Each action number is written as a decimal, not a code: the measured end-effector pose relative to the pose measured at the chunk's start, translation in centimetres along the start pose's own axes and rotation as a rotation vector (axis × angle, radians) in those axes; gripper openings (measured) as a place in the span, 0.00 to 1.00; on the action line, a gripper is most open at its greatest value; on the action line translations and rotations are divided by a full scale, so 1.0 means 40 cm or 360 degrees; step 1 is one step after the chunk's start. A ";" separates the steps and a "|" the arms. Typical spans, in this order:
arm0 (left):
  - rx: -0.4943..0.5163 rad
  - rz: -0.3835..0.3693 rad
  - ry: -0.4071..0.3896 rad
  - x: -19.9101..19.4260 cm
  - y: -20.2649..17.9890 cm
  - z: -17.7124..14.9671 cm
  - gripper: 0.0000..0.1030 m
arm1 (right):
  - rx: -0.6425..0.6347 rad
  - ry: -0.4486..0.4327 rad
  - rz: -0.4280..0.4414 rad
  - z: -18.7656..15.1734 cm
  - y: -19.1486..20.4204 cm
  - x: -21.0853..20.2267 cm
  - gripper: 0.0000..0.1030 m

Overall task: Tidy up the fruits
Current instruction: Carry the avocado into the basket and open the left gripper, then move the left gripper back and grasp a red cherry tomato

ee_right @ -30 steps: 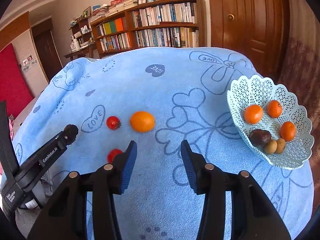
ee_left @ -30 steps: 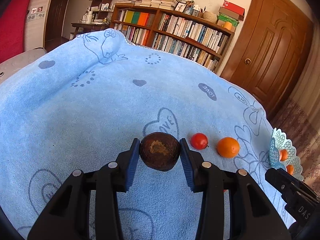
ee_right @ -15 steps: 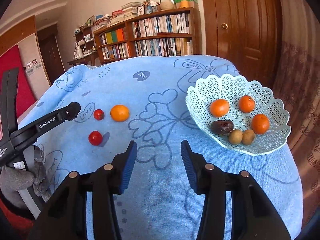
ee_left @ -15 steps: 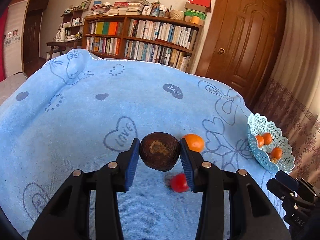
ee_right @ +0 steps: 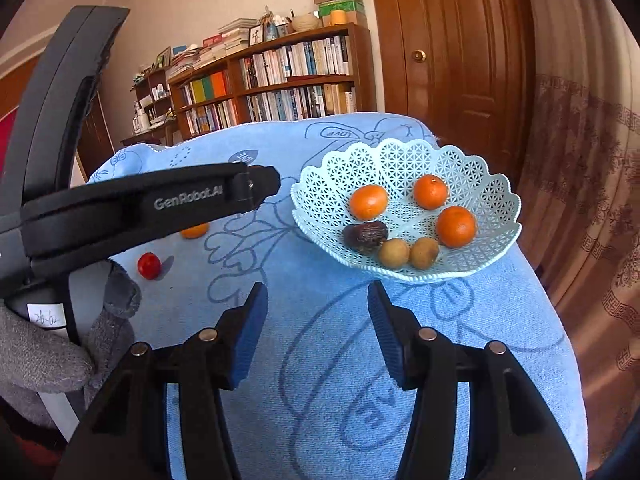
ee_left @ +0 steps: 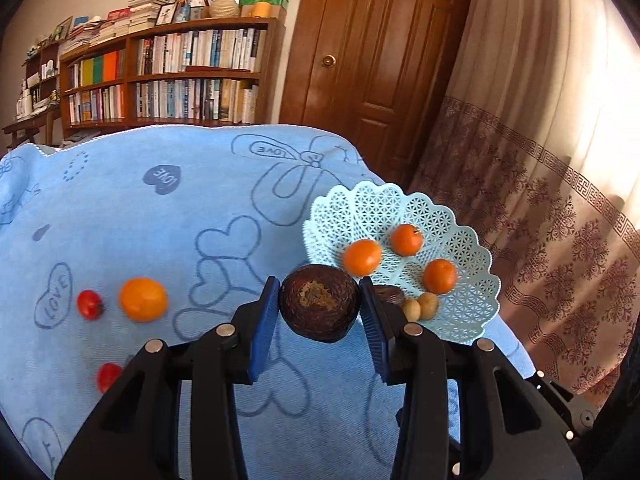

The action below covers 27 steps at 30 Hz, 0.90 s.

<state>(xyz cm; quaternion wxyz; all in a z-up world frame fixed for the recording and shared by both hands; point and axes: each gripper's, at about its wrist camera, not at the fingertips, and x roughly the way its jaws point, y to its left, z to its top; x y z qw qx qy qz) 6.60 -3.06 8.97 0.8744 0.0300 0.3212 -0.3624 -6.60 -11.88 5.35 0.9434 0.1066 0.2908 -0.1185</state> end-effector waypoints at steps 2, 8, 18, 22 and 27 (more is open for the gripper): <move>0.0004 -0.0047 0.0021 0.022 -0.025 0.012 0.40 | 0.0016 0.0006 -0.0013 -0.004 -0.016 -0.003 0.51; 0.0062 -0.0188 0.0073 0.079 -0.085 0.041 0.47 | 0.0072 0.0010 -0.0077 -0.008 -0.049 -0.007 0.51; 0.0024 -0.0044 -0.0003 0.034 -0.013 0.047 0.75 | 0.0047 0.0027 -0.0049 0.001 -0.018 -0.001 0.51; -0.0027 0.0063 -0.0010 0.004 0.061 0.047 0.77 | -0.0002 0.0041 0.0005 0.013 0.022 0.007 0.51; -0.0109 0.0194 -0.0008 -0.029 0.172 0.044 0.80 | -0.0035 0.0069 0.0072 0.021 0.063 0.018 0.51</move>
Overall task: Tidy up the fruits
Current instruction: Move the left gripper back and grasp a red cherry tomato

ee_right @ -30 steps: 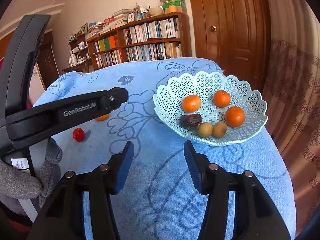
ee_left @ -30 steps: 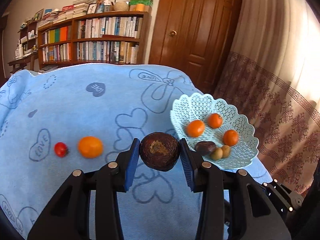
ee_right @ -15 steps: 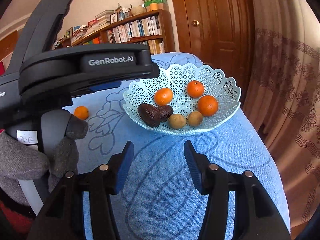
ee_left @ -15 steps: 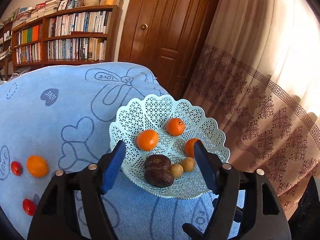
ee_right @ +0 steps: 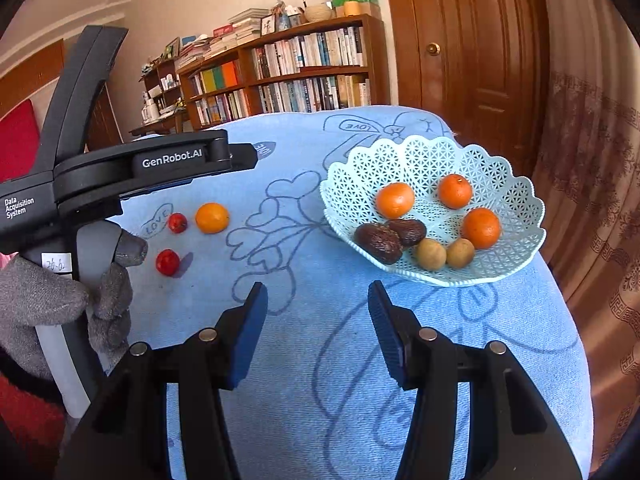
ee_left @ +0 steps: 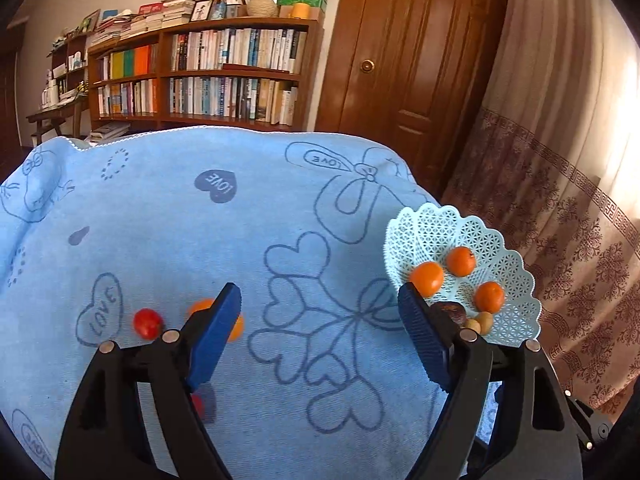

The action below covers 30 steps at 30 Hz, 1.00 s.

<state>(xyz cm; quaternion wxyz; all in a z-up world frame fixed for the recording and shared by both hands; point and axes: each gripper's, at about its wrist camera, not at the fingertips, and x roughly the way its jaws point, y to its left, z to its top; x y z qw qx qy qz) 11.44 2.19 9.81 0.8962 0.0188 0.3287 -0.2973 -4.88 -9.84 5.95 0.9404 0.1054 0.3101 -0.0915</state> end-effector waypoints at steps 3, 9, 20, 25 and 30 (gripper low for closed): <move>-0.0055 0.0071 0.0019 -0.002 0.070 -0.001 0.80 | -0.0012 0.0016 0.0021 0.002 0.020 0.005 0.51; -0.0151 0.0213 0.0081 0.015 0.200 -0.009 0.80 | -0.0036 0.0054 0.0067 0.006 0.055 0.019 0.51; -0.0297 0.0262 0.0192 0.068 0.313 -0.052 0.59 | -0.0071 0.0102 0.0096 0.013 0.089 0.039 0.51; -0.0284 0.0240 0.0225 0.095 0.311 -0.070 0.50 | -0.0080 0.0133 0.0108 0.010 0.101 0.056 0.51; -0.0303 0.0190 0.0244 0.109 0.318 -0.080 0.30 | -0.0107 0.0158 0.0144 0.014 0.122 0.078 0.51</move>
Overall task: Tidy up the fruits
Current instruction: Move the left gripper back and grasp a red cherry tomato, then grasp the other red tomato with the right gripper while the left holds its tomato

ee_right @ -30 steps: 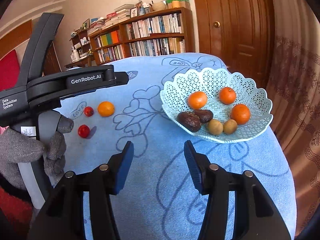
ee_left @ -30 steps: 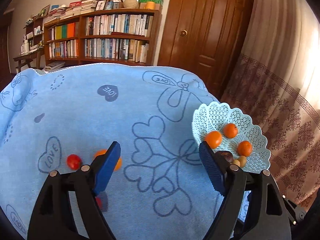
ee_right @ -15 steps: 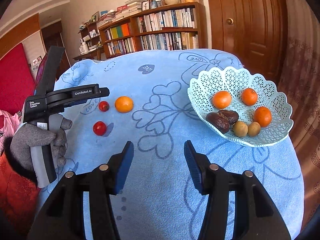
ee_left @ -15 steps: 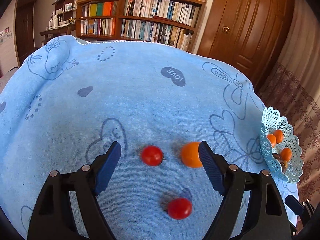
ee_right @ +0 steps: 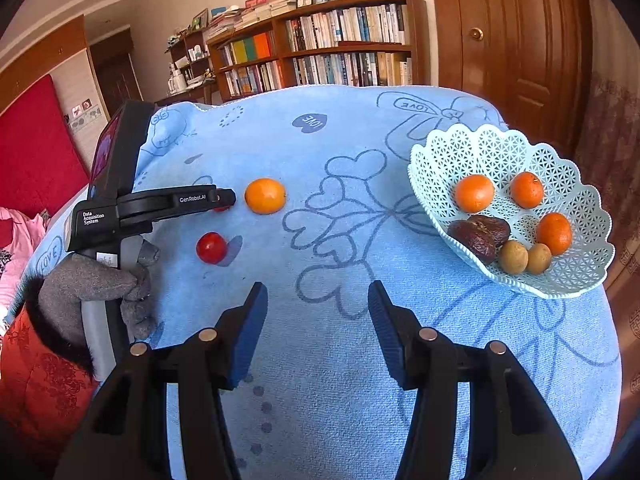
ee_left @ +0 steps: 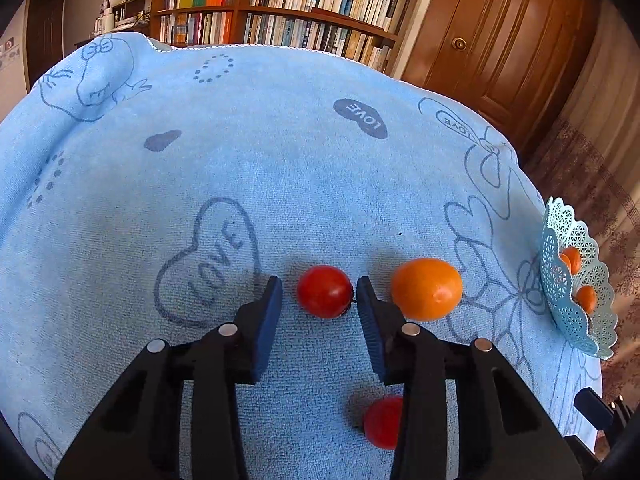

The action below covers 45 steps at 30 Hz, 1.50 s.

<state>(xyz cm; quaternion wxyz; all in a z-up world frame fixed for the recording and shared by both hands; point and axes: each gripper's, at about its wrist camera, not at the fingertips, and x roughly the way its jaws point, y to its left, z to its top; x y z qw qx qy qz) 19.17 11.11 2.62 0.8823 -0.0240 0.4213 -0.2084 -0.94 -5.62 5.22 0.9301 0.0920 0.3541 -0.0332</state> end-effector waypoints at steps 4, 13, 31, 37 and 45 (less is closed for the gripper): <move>-0.0036 -0.0035 -0.0023 -0.015 0.009 -0.002 0.29 | -0.0049 0.0015 0.0041 0.012 0.029 0.019 0.51; -0.0130 0.0037 -0.0171 -0.075 0.056 0.008 0.29 | -0.0176 0.0121 0.0175 0.042 0.119 0.108 0.51; -0.0192 0.0151 -0.0219 -0.083 0.093 0.011 0.29 | -0.0264 0.0222 0.0262 0.081 0.220 0.255 0.35; -0.0182 0.0145 -0.0216 -0.081 0.088 0.007 0.29 | -0.0234 0.0193 0.0256 0.085 0.207 0.239 0.29; -0.0144 0.0127 -0.0216 -0.081 0.069 0.001 0.29 | -0.0155 0.0104 0.0222 0.103 0.158 0.176 0.28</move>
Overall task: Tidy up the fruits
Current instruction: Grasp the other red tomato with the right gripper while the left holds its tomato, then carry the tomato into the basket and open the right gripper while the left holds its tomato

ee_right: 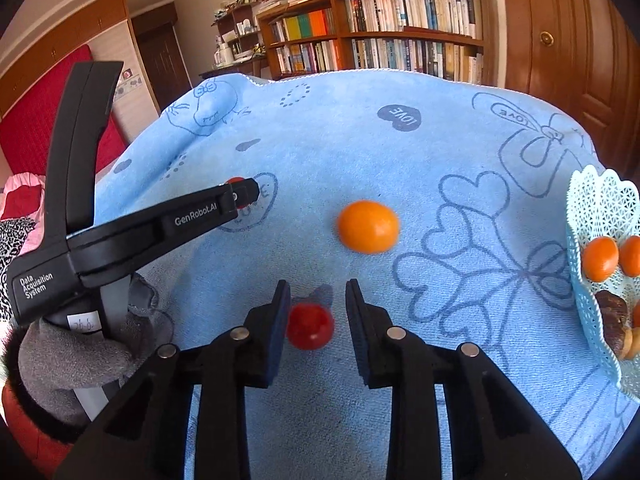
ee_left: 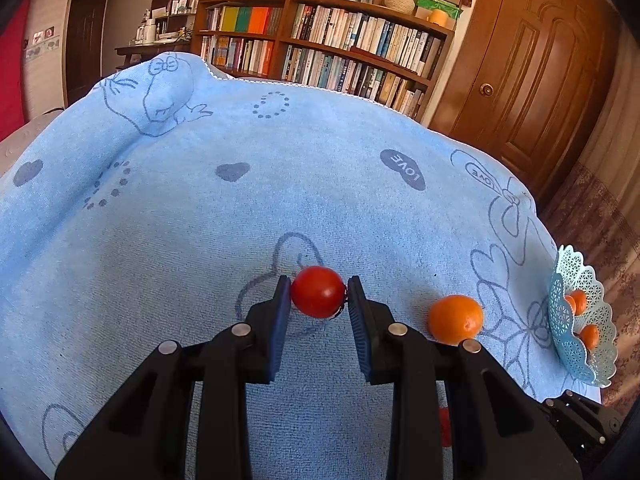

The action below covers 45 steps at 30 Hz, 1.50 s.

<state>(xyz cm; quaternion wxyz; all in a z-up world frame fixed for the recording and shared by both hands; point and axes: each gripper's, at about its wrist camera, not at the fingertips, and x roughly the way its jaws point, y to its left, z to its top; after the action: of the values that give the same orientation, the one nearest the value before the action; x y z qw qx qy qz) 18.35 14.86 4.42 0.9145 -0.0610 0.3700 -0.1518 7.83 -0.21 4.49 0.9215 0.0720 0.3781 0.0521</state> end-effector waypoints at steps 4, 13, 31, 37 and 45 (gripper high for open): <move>0.0001 -0.0003 0.0001 -0.001 -0.003 -0.002 0.29 | 0.0051 0.0017 0.0032 0.001 -0.011 -0.002 0.29; -0.0005 -0.0008 -0.0002 -0.002 -0.001 -0.002 0.29 | 0.0019 0.0105 0.0041 -0.023 0.023 0.045 0.40; 0.0042 -0.0034 0.0008 -0.001 -0.028 -0.012 0.29 | 0.0067 0.0017 -0.0123 -0.028 -0.032 -0.035 0.29; 0.0069 -0.0052 0.0007 -0.006 -0.038 -0.018 0.29 | 0.0181 -0.0091 -0.0239 -0.004 -0.120 -0.108 0.29; 0.0084 -0.0059 0.0011 -0.006 -0.045 -0.021 0.29 | 0.0378 -0.0180 -0.0376 0.021 -0.265 -0.176 0.29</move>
<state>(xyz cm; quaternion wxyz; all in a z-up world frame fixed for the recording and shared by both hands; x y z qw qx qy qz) 17.19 13.25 4.36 0.9116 -0.0431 0.3677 -0.1788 3.85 -11.77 8.11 0.9260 0.1383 0.3351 -0.1057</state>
